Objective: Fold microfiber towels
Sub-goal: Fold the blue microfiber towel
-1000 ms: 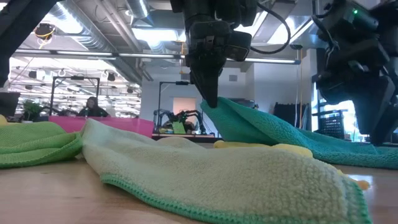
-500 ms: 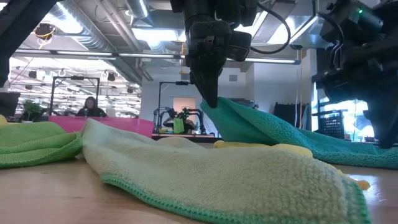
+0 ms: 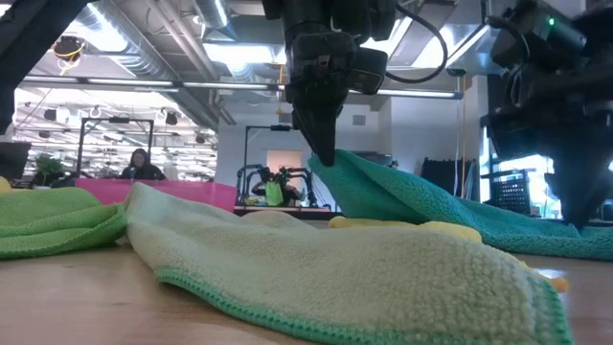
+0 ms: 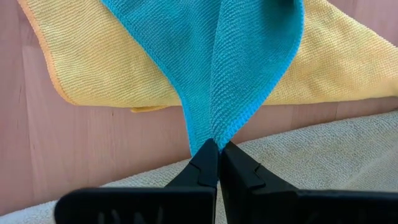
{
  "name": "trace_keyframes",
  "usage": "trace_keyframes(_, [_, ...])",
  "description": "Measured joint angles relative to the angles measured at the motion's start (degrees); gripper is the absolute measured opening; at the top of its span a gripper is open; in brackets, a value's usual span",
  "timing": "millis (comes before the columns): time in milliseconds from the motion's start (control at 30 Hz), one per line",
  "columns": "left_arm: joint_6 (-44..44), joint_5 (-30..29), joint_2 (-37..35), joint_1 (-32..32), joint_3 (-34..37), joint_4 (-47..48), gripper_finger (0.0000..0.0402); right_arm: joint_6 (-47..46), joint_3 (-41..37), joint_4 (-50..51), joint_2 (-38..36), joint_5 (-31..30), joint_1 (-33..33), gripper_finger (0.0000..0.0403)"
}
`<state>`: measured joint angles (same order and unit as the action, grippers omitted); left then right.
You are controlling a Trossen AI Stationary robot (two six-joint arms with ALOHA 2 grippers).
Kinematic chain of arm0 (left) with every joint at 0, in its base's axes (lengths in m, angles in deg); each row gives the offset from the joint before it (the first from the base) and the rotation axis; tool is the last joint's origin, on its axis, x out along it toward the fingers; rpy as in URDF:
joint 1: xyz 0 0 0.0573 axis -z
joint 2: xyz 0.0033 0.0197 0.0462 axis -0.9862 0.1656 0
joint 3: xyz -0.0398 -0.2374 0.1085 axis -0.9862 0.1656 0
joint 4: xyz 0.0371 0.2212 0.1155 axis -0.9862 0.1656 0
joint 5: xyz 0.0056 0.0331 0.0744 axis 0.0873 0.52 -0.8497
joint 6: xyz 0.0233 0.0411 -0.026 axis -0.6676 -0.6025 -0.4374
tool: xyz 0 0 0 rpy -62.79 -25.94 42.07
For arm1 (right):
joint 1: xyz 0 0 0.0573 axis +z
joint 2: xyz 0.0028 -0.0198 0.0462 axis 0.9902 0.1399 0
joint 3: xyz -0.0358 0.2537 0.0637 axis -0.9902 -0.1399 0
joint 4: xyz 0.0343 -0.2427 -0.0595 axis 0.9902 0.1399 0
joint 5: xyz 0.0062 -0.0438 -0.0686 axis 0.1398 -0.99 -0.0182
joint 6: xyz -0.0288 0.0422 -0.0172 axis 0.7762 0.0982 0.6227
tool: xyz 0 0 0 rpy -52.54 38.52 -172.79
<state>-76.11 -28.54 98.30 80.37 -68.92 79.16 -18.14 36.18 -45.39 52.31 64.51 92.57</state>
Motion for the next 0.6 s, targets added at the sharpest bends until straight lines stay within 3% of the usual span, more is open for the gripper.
trace_keyframes(600, [0.87,0.04,0.0,0.0,0.0,1.33,0.0,-0.97,-0.83,-7.46,2.58,0.38,0.0,0.0161])
